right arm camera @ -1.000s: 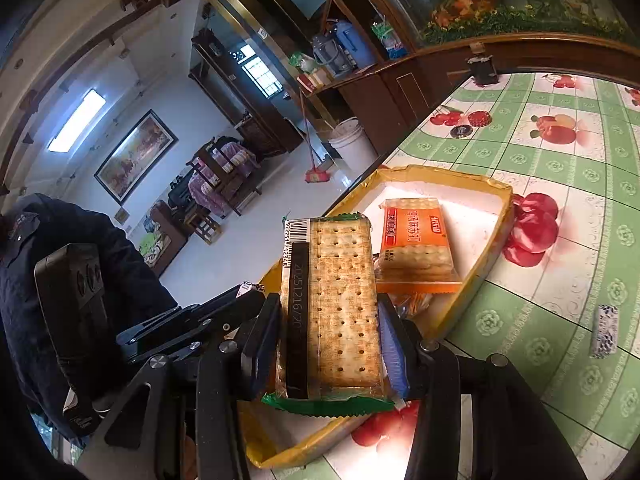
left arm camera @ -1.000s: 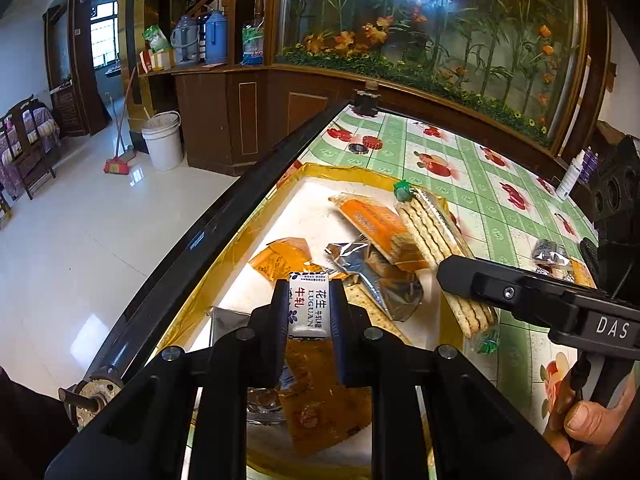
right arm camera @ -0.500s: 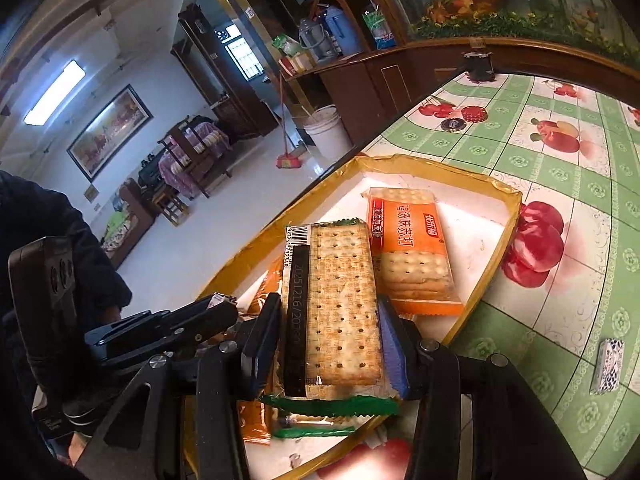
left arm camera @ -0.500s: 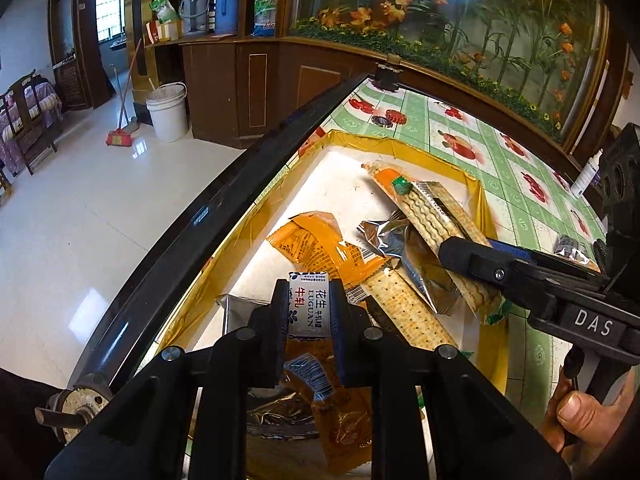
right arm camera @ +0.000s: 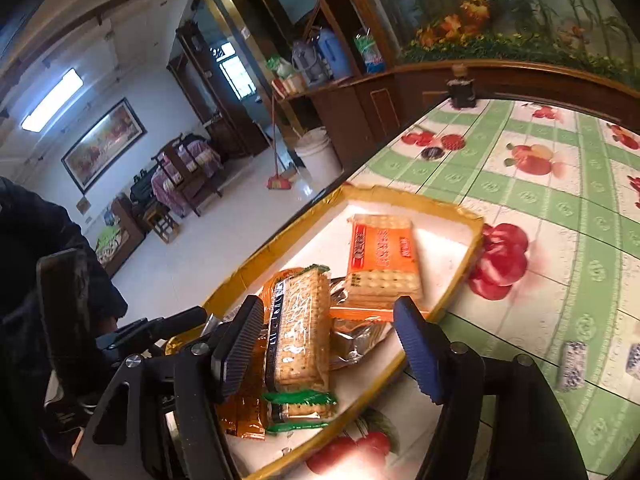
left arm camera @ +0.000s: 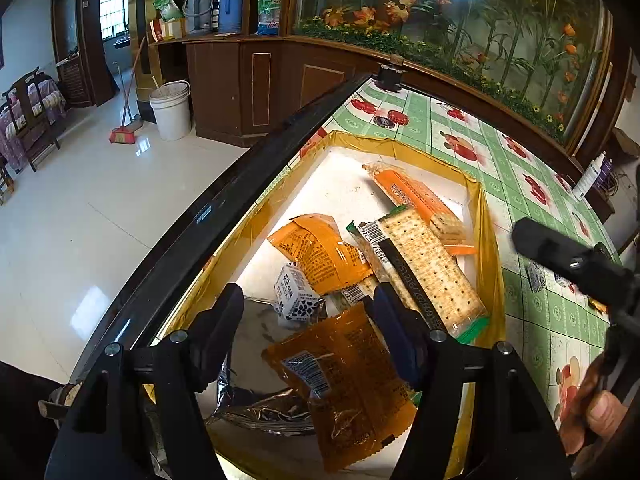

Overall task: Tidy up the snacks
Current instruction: 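Move both tools back toward the remaining snacks on the tablecloth, then grasp blue-white wrapped candy with left tool while right tool grasps yellow biscuit bag, then lift candy and yellow biscuit bag and carry them toward the tray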

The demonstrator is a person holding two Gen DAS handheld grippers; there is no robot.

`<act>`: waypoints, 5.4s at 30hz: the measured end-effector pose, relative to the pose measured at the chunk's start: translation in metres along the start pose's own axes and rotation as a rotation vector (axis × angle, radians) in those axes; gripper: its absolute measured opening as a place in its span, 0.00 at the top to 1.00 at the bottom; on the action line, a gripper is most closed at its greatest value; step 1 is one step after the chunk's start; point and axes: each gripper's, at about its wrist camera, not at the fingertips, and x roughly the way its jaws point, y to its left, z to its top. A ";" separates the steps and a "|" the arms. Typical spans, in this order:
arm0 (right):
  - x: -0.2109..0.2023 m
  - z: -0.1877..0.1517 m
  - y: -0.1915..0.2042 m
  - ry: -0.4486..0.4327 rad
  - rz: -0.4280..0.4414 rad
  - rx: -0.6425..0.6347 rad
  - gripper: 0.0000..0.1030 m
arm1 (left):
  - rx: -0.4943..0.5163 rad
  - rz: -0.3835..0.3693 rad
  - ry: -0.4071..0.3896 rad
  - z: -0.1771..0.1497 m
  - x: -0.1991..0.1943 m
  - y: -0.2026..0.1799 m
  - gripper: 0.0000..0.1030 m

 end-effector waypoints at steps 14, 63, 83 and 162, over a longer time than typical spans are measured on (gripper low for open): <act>-0.103 -0.030 -0.063 -0.145 -0.047 0.177 0.22 | 0.015 -0.035 -0.055 -0.001 -0.033 -0.026 0.34; -0.259 -0.124 -0.200 -0.302 -0.448 0.378 0.19 | 0.300 -0.206 -0.038 -0.024 -0.041 -0.206 0.28; -0.182 -0.066 -0.266 -0.054 -0.665 0.348 0.20 | 0.271 -0.170 0.119 -0.006 0.054 -0.243 0.28; -0.238 -0.067 -0.110 -0.290 -0.414 0.187 0.31 | 0.164 -0.106 -0.151 -0.002 -0.066 -0.159 0.84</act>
